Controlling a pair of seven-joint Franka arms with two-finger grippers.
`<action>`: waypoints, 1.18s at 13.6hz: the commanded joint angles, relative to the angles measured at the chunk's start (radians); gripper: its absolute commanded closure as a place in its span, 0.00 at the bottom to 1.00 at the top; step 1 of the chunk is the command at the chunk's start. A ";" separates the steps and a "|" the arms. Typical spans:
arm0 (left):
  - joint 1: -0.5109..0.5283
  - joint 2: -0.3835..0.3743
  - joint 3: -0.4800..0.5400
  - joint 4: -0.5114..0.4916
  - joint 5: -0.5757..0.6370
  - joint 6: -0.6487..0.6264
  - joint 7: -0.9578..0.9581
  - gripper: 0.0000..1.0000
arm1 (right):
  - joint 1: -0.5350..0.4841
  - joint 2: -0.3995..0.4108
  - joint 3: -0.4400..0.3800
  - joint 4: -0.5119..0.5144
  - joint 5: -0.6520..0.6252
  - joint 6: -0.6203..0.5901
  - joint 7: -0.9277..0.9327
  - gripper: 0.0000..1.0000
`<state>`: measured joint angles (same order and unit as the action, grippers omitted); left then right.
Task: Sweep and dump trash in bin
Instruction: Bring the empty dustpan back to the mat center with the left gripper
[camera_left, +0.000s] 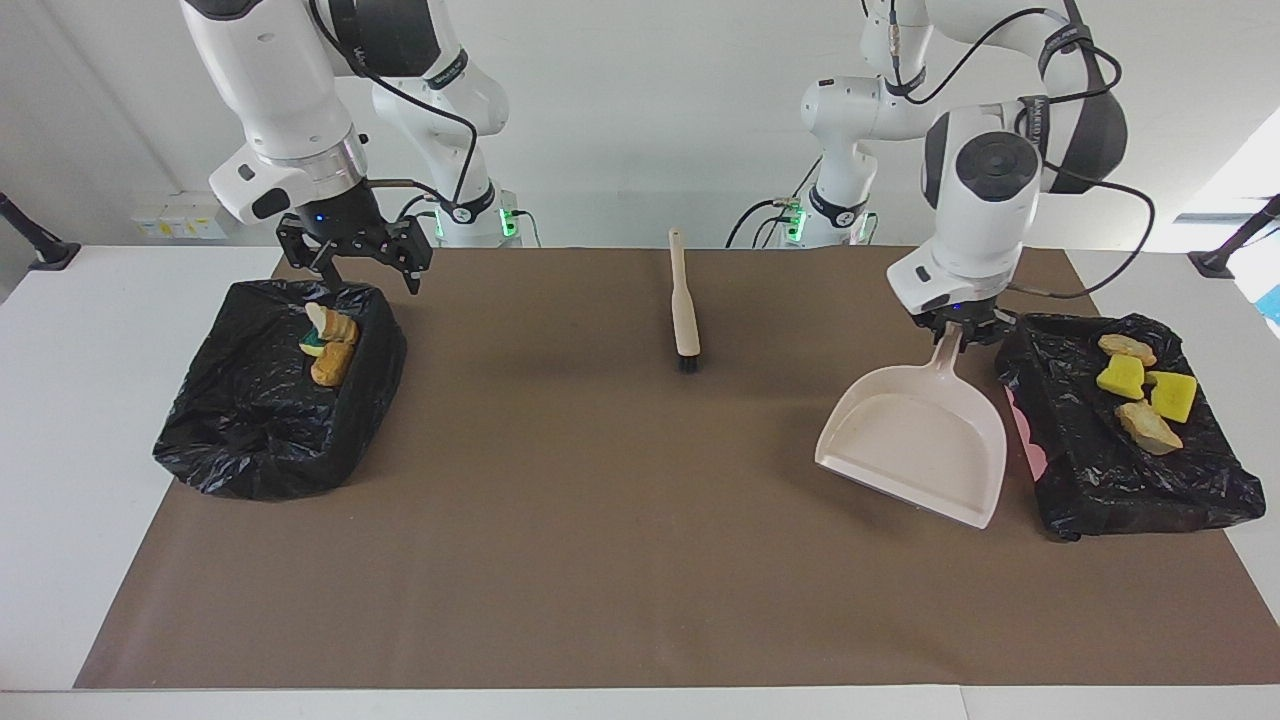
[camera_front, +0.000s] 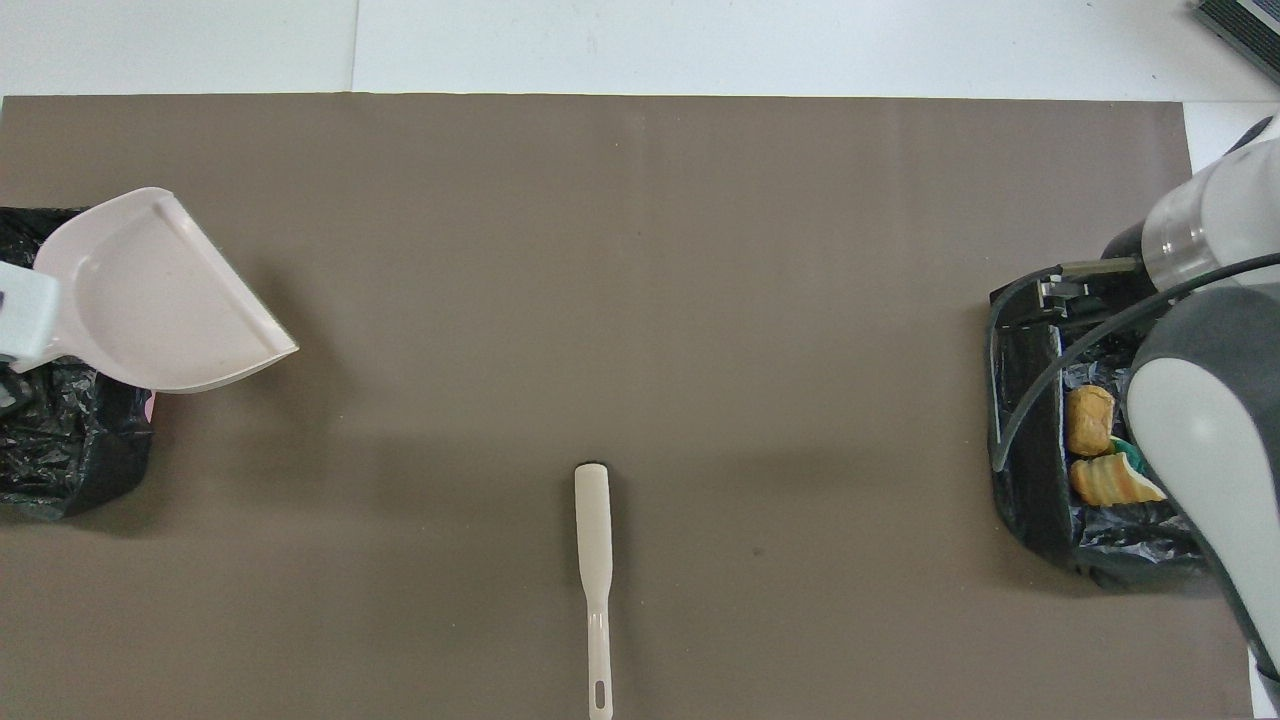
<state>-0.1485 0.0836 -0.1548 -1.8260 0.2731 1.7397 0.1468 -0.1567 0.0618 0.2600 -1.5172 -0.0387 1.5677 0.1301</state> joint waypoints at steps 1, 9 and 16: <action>0.001 0.094 -0.124 0.055 -0.043 0.044 -0.307 1.00 | -0.006 -0.010 -0.025 -0.003 0.020 -0.006 -0.009 0.00; -0.080 0.358 -0.276 0.275 -0.081 0.208 -0.755 1.00 | 0.092 -0.014 -0.298 0.005 0.076 -0.028 -0.132 0.00; -0.146 0.539 -0.276 0.438 -0.049 0.219 -0.860 1.00 | 0.117 -0.040 -0.277 0.018 -0.019 -0.066 -0.067 0.00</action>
<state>-0.2835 0.6018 -0.4370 -1.4370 0.2112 1.9671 -0.6962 -0.0578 0.0234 -0.0187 -1.5115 -0.0136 1.5338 0.0447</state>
